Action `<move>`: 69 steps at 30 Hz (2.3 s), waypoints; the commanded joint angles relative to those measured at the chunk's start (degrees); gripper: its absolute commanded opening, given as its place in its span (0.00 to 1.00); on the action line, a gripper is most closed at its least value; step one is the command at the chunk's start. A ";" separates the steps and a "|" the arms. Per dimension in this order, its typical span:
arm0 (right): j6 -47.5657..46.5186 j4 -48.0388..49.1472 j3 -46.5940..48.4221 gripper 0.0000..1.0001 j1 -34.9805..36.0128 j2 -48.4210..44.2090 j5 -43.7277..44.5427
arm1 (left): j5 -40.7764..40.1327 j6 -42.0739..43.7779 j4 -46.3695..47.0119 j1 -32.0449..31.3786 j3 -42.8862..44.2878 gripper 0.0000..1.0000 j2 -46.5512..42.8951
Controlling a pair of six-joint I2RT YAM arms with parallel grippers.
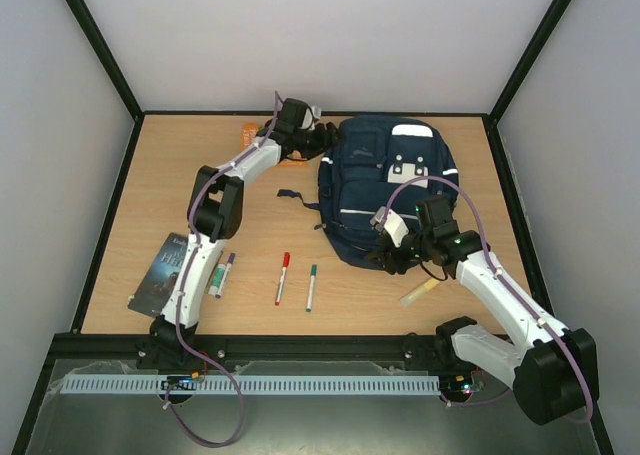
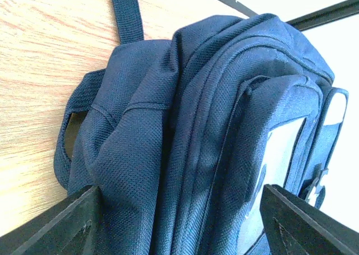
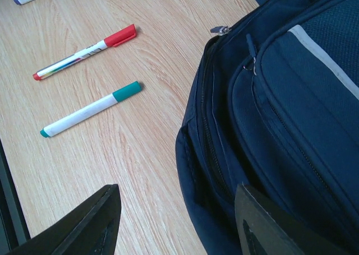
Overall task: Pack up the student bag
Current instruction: Move the student bag to the center of the board, then adjust the book at the center of the board.
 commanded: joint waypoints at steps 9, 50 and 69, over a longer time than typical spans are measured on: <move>0.27 -0.56 -0.53 0.56 0.30 0.62 -0.07 | -7.57 4.30 -3.27 6.96 0.56 0.80 -5.12; 0.11 -1.80 -0.28 0.56 0.28 1.31 -0.90 | -21.74 6.66 -24.48 8.84 -13.76 0.76 -3.41; 5.43 -0.72 9.74 0.51 2.65 6.89 -1.75 | -28.10 12.68 -20.24 10.04 -40.17 0.81 -34.86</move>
